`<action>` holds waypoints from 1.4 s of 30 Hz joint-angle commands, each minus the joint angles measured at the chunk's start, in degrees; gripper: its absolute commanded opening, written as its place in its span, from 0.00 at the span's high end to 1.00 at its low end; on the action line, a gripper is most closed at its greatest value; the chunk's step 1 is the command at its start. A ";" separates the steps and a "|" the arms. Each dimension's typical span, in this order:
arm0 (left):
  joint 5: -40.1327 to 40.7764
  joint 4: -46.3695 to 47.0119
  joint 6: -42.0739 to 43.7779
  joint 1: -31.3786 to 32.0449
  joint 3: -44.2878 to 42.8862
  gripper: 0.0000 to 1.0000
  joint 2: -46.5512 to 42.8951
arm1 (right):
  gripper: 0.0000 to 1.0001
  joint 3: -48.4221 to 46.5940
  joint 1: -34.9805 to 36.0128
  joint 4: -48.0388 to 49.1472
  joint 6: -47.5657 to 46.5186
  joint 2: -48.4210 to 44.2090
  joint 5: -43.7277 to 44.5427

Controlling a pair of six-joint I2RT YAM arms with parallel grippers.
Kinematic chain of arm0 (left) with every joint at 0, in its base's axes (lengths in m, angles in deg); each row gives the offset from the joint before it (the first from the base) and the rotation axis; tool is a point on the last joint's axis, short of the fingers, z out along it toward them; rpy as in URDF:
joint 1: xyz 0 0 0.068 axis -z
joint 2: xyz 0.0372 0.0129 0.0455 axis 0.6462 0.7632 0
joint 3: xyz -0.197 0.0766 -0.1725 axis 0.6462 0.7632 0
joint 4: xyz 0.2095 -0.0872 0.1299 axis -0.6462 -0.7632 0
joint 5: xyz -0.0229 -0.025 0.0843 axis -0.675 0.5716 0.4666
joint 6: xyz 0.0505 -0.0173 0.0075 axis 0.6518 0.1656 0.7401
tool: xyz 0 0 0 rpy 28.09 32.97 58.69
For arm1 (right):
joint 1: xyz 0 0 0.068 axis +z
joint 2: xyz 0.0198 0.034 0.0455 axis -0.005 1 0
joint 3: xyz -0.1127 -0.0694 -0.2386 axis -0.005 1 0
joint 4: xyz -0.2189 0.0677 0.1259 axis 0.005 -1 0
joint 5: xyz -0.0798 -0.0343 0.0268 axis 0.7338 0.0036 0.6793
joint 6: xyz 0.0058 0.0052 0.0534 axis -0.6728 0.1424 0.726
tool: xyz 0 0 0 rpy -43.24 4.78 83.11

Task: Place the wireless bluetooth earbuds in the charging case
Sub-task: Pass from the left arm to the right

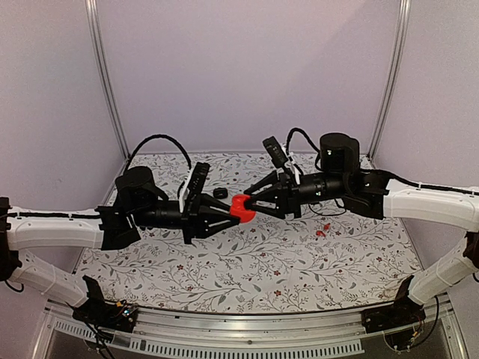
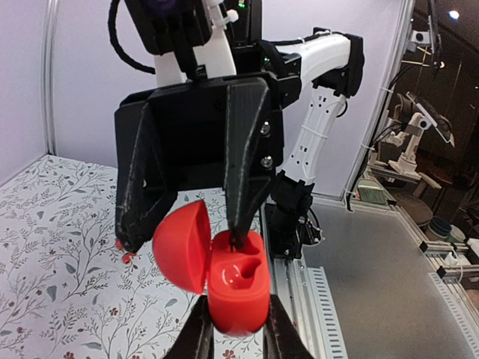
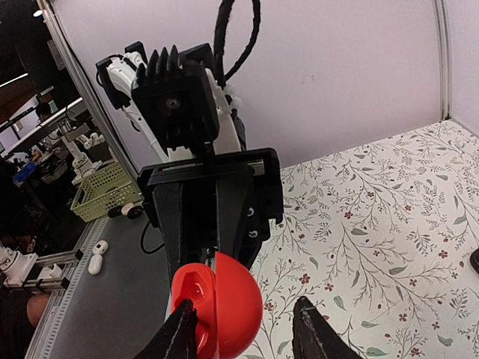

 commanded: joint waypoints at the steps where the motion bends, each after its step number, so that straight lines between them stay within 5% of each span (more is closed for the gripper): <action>1: -1.59 -1.22 0.52 -0.15 -1.92 1.00 0.85 | 0.59 -2.24 -0.13 -4.01 -2.00 1.71 -2.13; 25: -1.91 -1.40 1.87 -0.08 -1.96 1.00 0.99 | 0.80 -3.34 -0.16 -3.96 -0.89 4.49 -4.51; 38: 0.06 -1.42 3.10 -0.07 -1.07 1.00 -0.25 | 1.00 -3.89 -0.16 -4.40 -0.66 4.87 -5.40; 42: 0.95 -1.24 3.41 -0.06 -0.56 0.84 -0.62 | 1.00 -4.02 -0.15 -3.85 -0.95 4.04 -5.16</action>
